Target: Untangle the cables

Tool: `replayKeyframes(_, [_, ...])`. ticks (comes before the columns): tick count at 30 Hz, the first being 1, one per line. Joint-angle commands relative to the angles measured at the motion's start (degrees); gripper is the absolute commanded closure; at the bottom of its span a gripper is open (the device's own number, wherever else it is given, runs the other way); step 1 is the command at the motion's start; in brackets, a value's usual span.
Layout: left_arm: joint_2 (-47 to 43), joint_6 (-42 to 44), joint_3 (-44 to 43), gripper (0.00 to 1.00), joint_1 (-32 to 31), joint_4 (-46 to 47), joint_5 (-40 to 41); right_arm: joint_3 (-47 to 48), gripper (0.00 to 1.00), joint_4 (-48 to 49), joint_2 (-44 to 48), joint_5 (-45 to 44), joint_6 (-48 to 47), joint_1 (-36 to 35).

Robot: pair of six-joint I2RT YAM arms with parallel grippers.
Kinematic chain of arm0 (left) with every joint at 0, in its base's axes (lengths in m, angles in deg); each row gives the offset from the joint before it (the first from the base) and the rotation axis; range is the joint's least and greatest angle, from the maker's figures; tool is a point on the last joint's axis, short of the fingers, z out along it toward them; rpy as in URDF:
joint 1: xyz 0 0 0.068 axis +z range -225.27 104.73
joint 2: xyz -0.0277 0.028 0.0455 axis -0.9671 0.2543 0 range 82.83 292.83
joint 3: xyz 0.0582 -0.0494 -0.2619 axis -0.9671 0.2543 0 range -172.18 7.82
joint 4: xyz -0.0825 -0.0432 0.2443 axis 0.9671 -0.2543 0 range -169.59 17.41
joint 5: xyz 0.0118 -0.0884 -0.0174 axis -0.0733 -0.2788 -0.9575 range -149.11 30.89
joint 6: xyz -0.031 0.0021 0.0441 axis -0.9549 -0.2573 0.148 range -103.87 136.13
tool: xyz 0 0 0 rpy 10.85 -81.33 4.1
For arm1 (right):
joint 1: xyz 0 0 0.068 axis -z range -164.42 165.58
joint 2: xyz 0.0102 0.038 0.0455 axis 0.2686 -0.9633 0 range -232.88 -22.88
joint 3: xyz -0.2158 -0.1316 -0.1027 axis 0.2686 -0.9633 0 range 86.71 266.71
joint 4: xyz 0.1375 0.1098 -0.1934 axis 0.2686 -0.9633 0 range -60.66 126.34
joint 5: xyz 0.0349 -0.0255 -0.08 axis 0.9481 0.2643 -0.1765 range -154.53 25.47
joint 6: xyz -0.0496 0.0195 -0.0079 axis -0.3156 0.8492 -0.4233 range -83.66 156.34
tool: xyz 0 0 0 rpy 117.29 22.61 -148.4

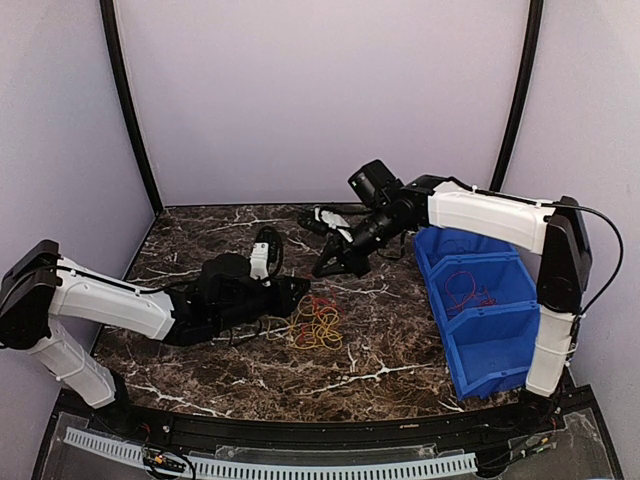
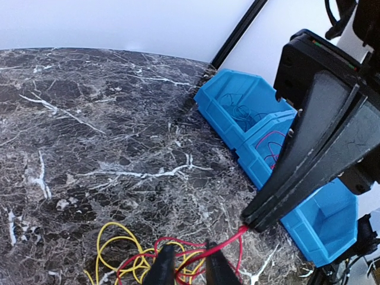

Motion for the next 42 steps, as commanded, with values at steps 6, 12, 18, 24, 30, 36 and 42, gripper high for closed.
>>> replayKeyframes(6, [-0.57, -0.03, -1.72, 1.00, 0.54, 0.37, -1.74, -5.72, 0.80, 7.19, 1.87, -3.38, 1.79, -0.56])
replayKeyframes(12, [-5.71, -2.83, 4.11, 1.00, 0.57, -0.84, 1.67, -8.80, 0.49, 11.45, -3.62, -3.05, 4.82, -0.77])
replayKeyframes(18, [-8.48, -4.85, 7.74, 1.00, 0.59, -0.92, 3.45, -5.88, 0.49, 13.63, -10.74, -2.44, 7.68, -2.60])
replayKeyframes(24, [-11.89, -5.76, 9.37, 1.00, 0.59, -3.52, 5.92, -4.48, 0.59, 14.66, -15.96, -5.93, 8.06, -5.89])
replayKeyframes(30, [-23.15, -3.42, 8.82, 1.00, 0.59, -11.91, 14.05, -4.92, 0.76, 14.77, -18.96, -8.33, 8.48, -6.36])
replayKeyframes(36, [-37.83, 5.40, 2.40, 1.00, 0.59, -20.99, 23.30, -5.88, 0.76, 14.82, -20.29, -11.09, 8.63, -6.36])
replayKeyframes(42, [-43.45, 18.02, -12.02, 1.00, 0.59, -25.51, 25.32, -5.57, 0.76, 13.95, -22.03, -11.95, 9.00, -6.36])
